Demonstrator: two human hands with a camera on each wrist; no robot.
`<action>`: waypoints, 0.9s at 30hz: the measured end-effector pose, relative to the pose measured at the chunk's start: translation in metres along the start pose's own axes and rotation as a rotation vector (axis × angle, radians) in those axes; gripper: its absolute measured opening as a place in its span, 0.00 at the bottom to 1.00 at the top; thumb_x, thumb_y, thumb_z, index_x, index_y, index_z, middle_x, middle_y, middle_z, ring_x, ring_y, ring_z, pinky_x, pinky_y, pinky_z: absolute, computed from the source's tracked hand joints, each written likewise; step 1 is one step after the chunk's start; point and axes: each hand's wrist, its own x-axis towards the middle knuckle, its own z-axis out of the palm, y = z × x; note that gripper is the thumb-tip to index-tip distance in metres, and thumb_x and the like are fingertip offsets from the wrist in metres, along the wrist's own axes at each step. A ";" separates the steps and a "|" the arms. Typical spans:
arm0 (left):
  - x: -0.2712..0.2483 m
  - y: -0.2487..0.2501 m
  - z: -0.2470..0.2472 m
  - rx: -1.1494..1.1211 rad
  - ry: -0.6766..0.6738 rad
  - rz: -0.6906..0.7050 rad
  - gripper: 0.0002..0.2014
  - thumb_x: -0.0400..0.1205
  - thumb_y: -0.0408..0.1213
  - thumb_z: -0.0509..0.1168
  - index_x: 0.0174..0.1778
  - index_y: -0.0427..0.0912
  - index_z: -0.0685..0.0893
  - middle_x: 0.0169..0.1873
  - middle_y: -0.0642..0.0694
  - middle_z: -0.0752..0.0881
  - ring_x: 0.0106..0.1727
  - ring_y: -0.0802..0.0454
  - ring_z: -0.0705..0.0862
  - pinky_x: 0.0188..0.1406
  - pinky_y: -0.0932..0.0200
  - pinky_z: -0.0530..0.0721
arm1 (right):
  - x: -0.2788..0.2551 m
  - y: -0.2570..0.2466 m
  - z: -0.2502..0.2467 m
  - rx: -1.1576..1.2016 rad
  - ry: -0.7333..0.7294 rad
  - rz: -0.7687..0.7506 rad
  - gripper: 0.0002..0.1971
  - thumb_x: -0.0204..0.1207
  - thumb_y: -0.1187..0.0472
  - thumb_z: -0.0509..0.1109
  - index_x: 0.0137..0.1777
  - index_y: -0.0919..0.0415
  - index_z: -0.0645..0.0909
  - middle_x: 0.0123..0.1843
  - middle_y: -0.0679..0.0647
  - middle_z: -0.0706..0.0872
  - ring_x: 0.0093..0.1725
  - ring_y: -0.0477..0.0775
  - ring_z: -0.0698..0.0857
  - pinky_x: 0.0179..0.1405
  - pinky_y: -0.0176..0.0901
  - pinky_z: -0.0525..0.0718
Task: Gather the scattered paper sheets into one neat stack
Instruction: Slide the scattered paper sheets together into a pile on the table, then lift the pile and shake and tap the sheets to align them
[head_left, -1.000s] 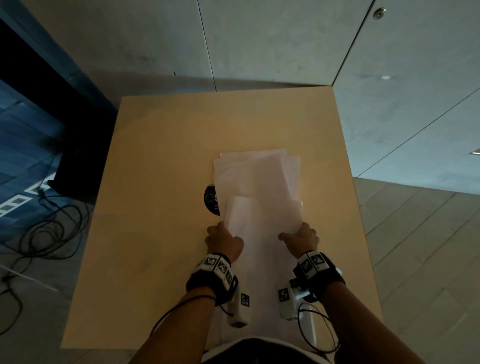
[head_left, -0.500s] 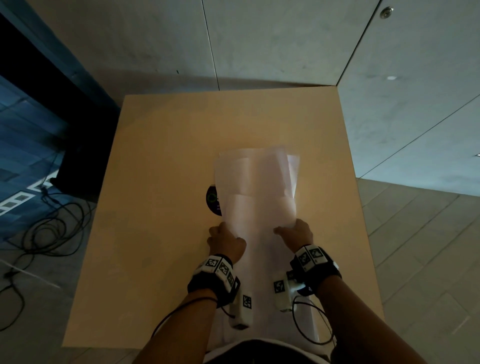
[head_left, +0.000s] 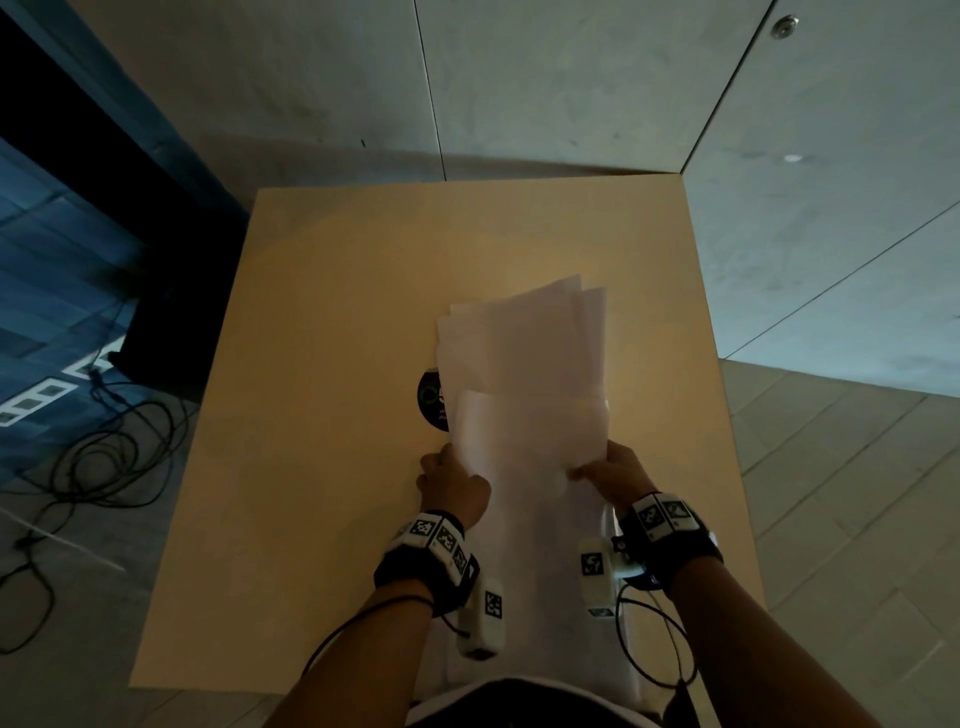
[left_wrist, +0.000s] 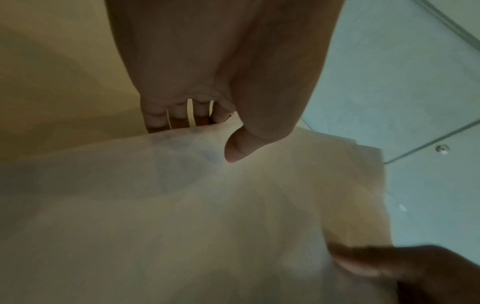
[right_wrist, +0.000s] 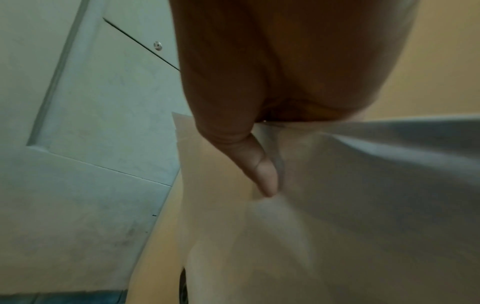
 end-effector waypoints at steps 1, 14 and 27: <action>0.004 -0.004 -0.001 -0.037 -0.002 0.018 0.30 0.77 0.42 0.63 0.77 0.44 0.68 0.73 0.37 0.67 0.71 0.31 0.71 0.73 0.42 0.74 | -0.004 -0.003 -0.002 -0.019 -0.008 -0.027 0.16 0.58 0.76 0.73 0.39 0.56 0.88 0.47 0.62 0.90 0.50 0.64 0.86 0.52 0.56 0.85; -0.030 -0.002 -0.071 -0.691 -0.240 0.391 0.30 0.76 0.32 0.75 0.73 0.50 0.76 0.62 0.48 0.88 0.58 0.49 0.90 0.50 0.54 0.90 | -0.085 -0.072 -0.051 -0.076 -0.204 -0.521 0.13 0.71 0.73 0.74 0.48 0.54 0.87 0.51 0.58 0.91 0.50 0.48 0.90 0.50 0.38 0.86; -0.066 0.022 -0.086 -0.770 -0.295 0.514 0.25 0.70 0.43 0.80 0.64 0.45 0.85 0.65 0.39 0.86 0.68 0.34 0.82 0.68 0.38 0.79 | -0.178 -0.173 -0.067 -0.673 -0.174 -0.878 0.05 0.73 0.67 0.72 0.48 0.61 0.86 0.46 0.54 0.91 0.49 0.58 0.88 0.50 0.52 0.84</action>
